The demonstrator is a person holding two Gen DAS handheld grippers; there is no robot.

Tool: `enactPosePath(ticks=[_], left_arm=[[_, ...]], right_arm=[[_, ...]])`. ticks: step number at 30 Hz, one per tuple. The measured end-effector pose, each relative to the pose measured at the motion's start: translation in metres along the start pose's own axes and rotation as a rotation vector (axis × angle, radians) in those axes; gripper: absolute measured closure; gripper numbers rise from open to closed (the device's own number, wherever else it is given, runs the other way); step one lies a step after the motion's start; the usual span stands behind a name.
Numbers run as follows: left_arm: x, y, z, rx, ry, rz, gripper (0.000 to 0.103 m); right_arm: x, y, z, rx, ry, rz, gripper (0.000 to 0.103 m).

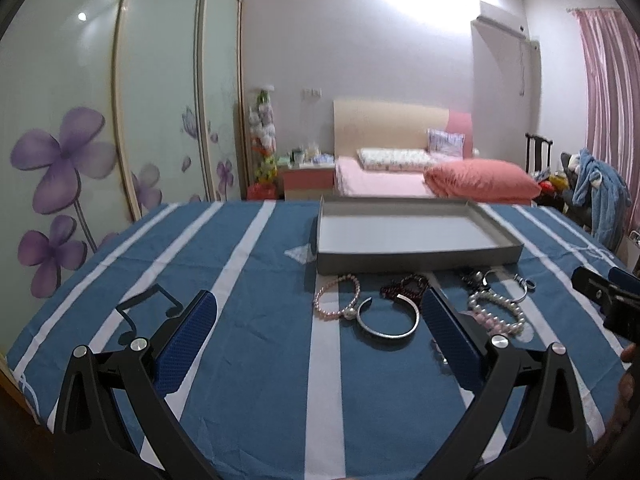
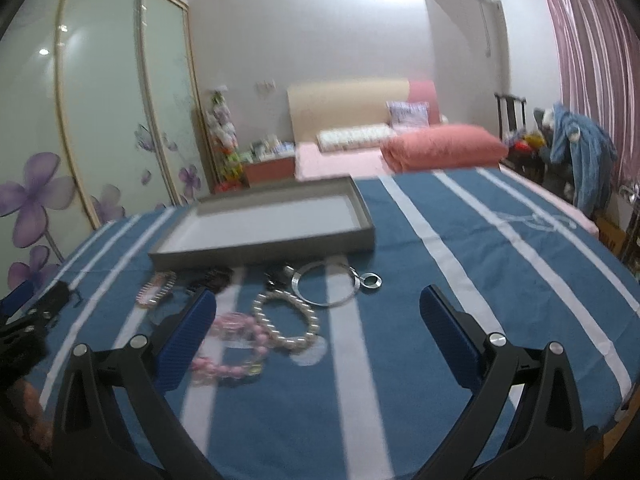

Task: Organize jewelry
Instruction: 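Grasp the small silver ring with the right tool while the left tool approaches the silver cuff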

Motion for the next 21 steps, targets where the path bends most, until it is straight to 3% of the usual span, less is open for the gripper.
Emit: enactPosePath(ticks=[7, 13, 21], left_arm=[[0.03, 0.0, 0.003, 0.004, -0.142, 0.075, 0.002], [0.044, 0.002, 0.005, 0.023, -0.202, 0.095, 0.002], [0.057, 0.001, 0.002, 0.039, -0.236, 0.107, 0.002]], right_arm=[[0.06, 0.021, -0.004, -0.012, -0.208, 0.074, 0.029], [0.102, 0.036, 0.005, -0.014, -0.348, 0.136, 0.053], [0.12, 0.032, 0.002, -0.072, -0.341, 0.168, 0.071]])
Point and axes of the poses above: each gripper's, at about its wrist camera, not at the fingertips, and x roughly the way its jaws point, y to its right, z to its underside, the point moved 3 cm from there along x, roughly the way its jaws point, and after that the axes turned 11 degrees about x, right-handed, at the moved point
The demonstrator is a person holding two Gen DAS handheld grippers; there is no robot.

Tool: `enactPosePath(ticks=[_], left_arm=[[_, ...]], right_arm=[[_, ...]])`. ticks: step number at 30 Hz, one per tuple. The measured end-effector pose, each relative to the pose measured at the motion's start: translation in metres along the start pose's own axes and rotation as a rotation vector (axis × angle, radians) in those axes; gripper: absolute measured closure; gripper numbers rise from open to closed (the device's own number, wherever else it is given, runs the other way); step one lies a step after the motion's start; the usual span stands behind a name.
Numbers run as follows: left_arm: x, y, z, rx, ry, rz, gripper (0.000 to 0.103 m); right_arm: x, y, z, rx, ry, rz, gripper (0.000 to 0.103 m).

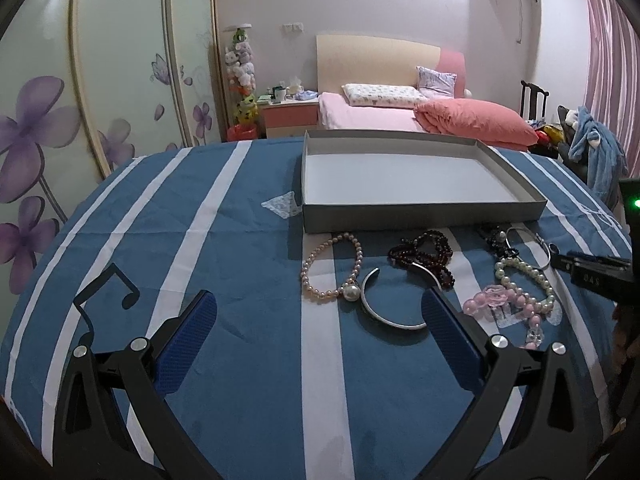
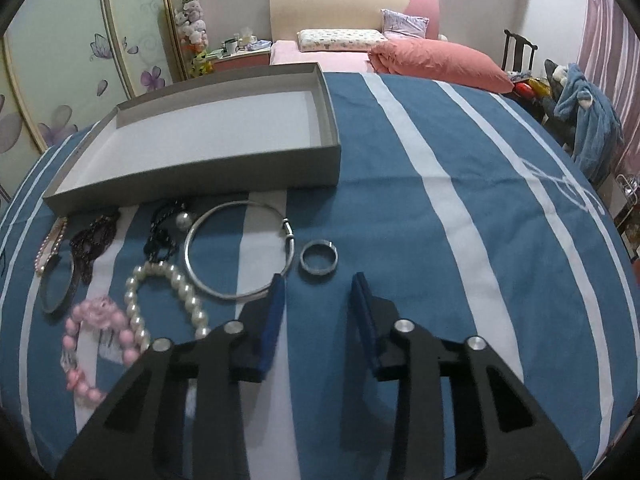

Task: Organize jewelry
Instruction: 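Grasp the small silver ring with the right tool while the left tool approaches the silver cuff, then close the left tool on the silver cuff bangle while the right tool holds the ring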

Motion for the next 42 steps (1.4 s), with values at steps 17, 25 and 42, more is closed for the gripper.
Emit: enactPosePath(ticks=[17, 25, 42], left_arm=[[0.032, 0.014, -0.003, 0.02, -0.105, 0.097, 0.014], [0.044, 0.03, -0.004, 0.013, -0.167, 0.113, 0.014], [0.075, 0.044, -0.013, 0.016, -0.231, 0.075, 0.021]], right_arm=[[0.008, 0.007, -0.017, 0.017, 0.006, -0.028, 0.081], [0.009, 0.007, -0.018, 0.027, 0.003, -0.043, 0.081], [0.009, 0.007, -0.02, 0.042, 0.001, -0.061, 0.081]])
Point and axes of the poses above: each gripper's, at about its wrist camera, not at the fingertips, and x roughly the way its jaws point, y to its right, z to its underside, the point moved 3 cm from there along x, roughly the way its jaws point, and after that the axes turned 11 degrees about x, right-handed, at the moved point
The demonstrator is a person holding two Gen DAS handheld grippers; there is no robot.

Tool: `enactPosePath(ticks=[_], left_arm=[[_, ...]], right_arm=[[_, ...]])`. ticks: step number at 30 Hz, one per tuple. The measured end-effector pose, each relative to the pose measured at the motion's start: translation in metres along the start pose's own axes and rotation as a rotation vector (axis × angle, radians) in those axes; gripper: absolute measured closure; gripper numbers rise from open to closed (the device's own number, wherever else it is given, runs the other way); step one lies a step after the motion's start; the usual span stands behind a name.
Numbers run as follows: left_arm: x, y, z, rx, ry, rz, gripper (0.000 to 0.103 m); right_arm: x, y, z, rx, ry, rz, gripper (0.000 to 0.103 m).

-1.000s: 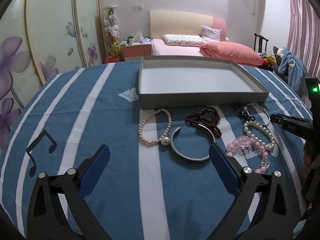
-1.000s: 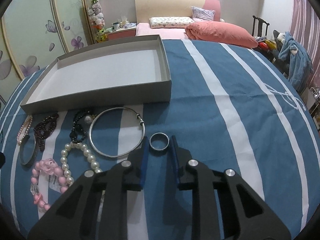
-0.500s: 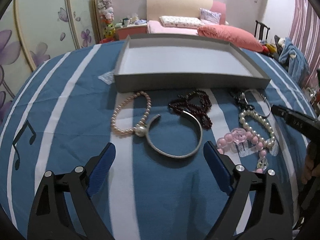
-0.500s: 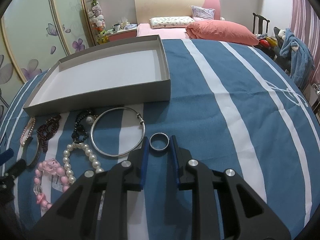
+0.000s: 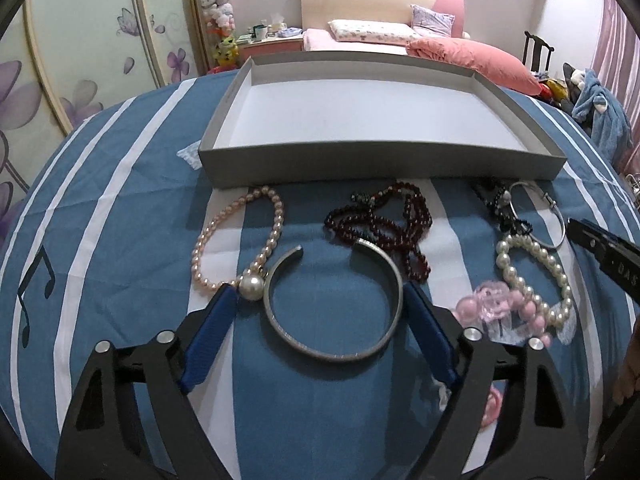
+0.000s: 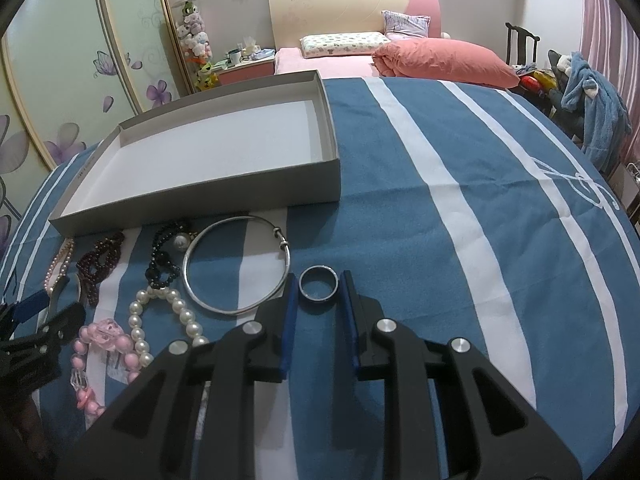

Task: Organize jewelry
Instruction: 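Close the left tool on the silver cuff bangle while the right tool holds the ring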

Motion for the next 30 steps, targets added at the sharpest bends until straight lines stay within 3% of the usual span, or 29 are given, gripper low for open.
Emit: enactPosePath(ticks=[15, 17, 30], left_arm=[[-0.003, 0.003, 0.002, 0.011, 0.006, 0.0, 0.023], [-0.006, 0.005, 0.0, 0.022, 0.018, 0.003, 0.035], [-0.01, -0.004, 0.009, 0.025, 0.016, 0.01, 0.032]], right_arm=[[0.002, -0.004, 0.001, -0.024, 0.003, 0.029, 0.081], [0.002, -0.004, 0.001, -0.024, 0.003, 0.028, 0.081], [0.003, -0.007, -0.001, -0.04, 0.005, 0.044, 0.081]])
Point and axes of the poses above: each gripper's, at about its wrist camera, not at the fingertips, and x roughly the way its jaws point, y to its right, z to its underside, the point moved 3 cm from there along x, roughly the way its jaws point, and after that the axes turned 11 degrees about x, right-handed, at the moved point
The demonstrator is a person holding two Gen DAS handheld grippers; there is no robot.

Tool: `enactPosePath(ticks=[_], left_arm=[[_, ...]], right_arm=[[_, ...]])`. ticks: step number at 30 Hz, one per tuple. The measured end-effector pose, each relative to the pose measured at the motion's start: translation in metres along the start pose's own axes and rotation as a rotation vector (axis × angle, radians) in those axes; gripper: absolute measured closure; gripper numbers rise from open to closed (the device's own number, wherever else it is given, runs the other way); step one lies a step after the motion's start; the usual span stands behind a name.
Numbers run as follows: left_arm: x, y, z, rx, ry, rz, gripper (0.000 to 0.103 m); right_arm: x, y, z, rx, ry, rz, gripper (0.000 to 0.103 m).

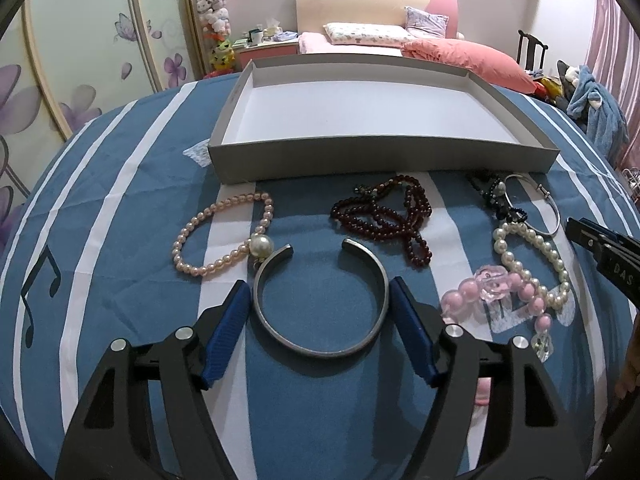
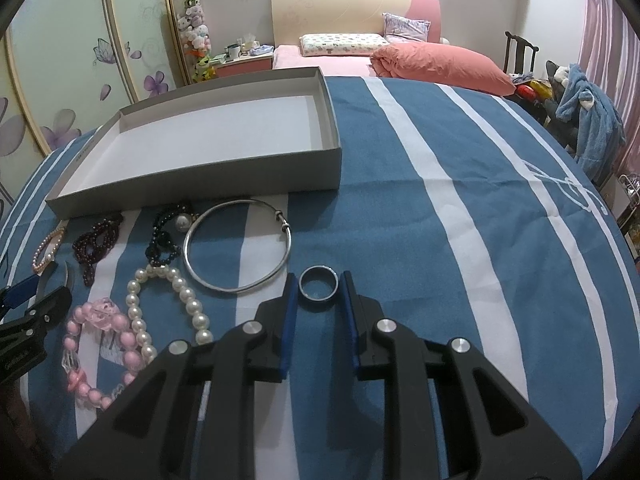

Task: Organize jewelry
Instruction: 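Close the left tool on the silver cuff bangle while the right tool holds the ring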

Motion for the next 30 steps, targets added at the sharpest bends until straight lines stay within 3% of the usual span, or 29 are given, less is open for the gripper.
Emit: enactPosePath(ticks=[8, 16, 30], left_arm=[[-0.008, -0.003, 0.013, 0.105, 0.038, 0.086, 0.035], [-0.007, -0.01, 0.016, 0.086, 0.026, 0.065, 0.026], [-0.003, -0.009, 0.01, 0.066, 0.017, 0.053, 0.027]], right_arm=[[-0.006, 0.001, 0.008, -0.02, -0.003, -0.018, 0.081], [-0.008, 0.001, 0.013, -0.017, -0.001, -0.018, 0.081], [-0.008, 0.001, 0.013, -0.021, -0.001, -0.014, 0.081]])
Point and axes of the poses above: each gripper's, at about its wrist camera, not at the fingertips, and x roughly the way its jaws point, y to its right, z to its underside, the point moved 3 cm from there along x, roughly the way its jaws point, and after that the axes turned 11 degrees about x, right-handed, at the moved point
